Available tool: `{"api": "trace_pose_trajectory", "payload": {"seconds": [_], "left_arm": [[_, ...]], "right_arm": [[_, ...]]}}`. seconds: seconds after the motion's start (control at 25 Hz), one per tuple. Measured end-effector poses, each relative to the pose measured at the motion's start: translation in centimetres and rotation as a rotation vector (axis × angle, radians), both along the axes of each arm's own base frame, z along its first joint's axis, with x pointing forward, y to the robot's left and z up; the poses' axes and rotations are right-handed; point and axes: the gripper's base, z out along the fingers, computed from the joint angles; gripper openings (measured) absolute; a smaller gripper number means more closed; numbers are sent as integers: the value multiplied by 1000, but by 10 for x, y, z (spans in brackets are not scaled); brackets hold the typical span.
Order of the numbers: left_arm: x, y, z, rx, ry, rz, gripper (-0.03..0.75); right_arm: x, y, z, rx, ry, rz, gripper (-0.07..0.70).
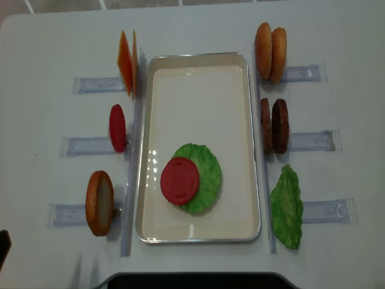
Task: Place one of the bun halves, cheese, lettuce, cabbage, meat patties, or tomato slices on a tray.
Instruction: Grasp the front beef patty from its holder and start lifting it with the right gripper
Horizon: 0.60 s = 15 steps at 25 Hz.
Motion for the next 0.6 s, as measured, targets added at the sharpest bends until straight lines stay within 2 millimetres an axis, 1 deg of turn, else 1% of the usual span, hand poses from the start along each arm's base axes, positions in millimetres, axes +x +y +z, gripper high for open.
{"api": "trace_pose_trajectory", "payload": {"seconds": [0.2,0.28,0.36,0.44,0.6], "left_arm": [[0,0,0,0,0,0,282],[0,0,0,0,0,0,282],[0,0,0,0,0,0,282],[0,0,0,0,0,0,282],[0,0,0,0,0,0,282]], "right_arm": [[0,0,0,0,3,0,290],[4,0,0,1,27,0,290],[10,1,1,21,87,11,290],[20,3,5,49,171,16,290],[45,5,20,93,304,19,290]]}}
